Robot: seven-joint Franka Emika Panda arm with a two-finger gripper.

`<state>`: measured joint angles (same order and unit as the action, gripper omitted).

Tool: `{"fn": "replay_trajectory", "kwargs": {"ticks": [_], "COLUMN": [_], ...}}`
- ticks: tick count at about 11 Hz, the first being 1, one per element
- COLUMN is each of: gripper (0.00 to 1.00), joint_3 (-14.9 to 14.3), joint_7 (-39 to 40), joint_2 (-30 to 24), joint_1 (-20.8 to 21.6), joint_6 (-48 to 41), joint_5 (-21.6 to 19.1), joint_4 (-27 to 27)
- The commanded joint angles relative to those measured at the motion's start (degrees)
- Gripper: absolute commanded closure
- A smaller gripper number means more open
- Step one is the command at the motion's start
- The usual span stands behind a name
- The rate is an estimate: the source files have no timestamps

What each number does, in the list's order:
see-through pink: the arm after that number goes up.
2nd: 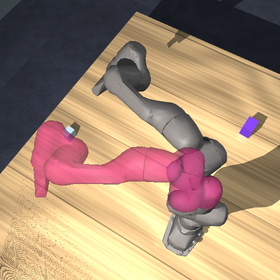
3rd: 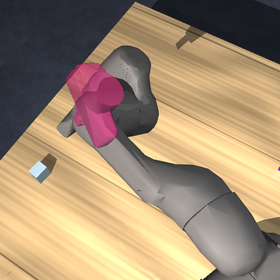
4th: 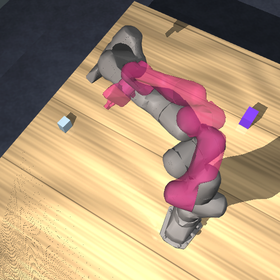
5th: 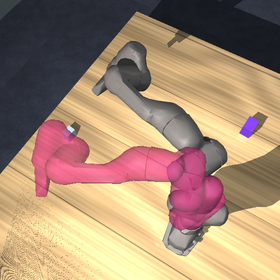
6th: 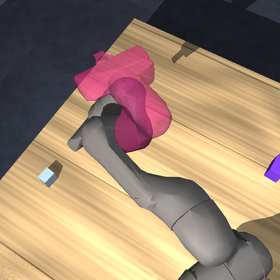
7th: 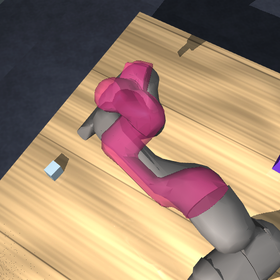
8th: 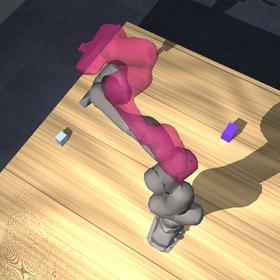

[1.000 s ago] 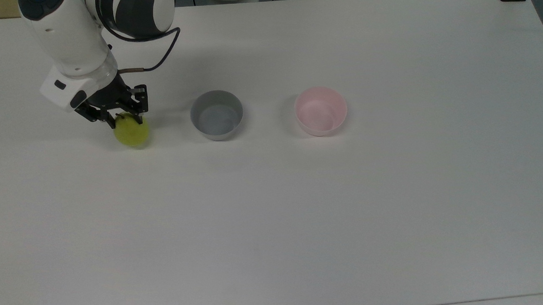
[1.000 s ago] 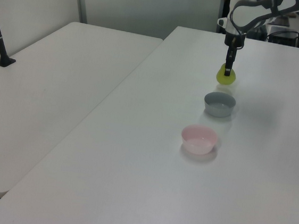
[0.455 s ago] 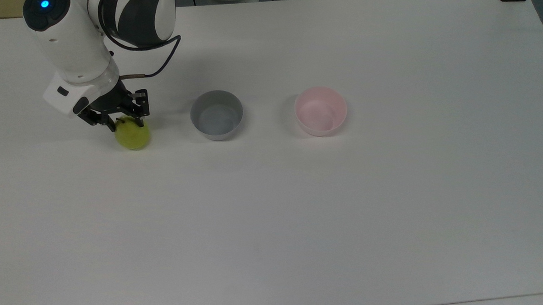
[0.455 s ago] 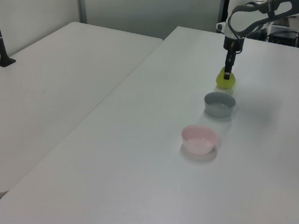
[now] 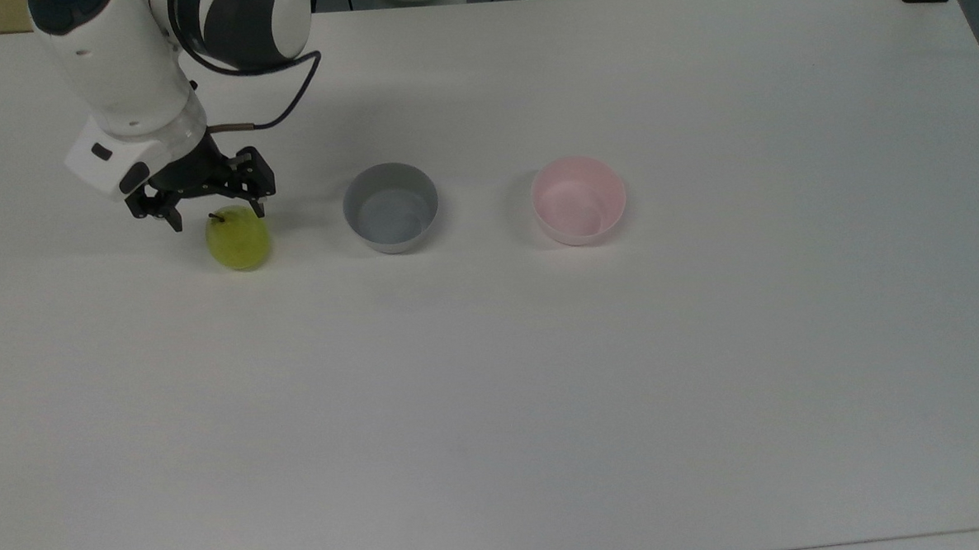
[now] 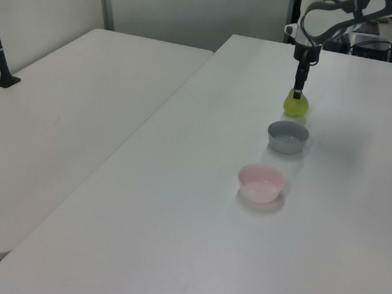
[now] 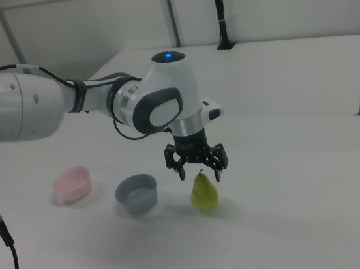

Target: Pick up a pear from the bowl

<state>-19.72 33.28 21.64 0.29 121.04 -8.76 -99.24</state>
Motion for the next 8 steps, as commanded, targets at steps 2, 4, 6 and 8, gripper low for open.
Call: {"fn": "replay_trajectory", "kwargs": {"ticks": [2,4,6,8], "gripper": [0.0,0.0,0.0,0.0], "joint_3": [-0.05,0.12,0.3,0.56], "joint_7": [0.56,-2.31,-10.13,-13.4], "joint_2": [-8.61,-11.6,-15.29,-17.85], "joint_1": [0.42,0.33,0.85,1.38], "joint_6": [-8.43,-12.05,-14.15,-18.54], "joint_5": [3.04,3.04,3.22,3.22], "joint_4": [0.27,1.59,1.94,2.91]}}
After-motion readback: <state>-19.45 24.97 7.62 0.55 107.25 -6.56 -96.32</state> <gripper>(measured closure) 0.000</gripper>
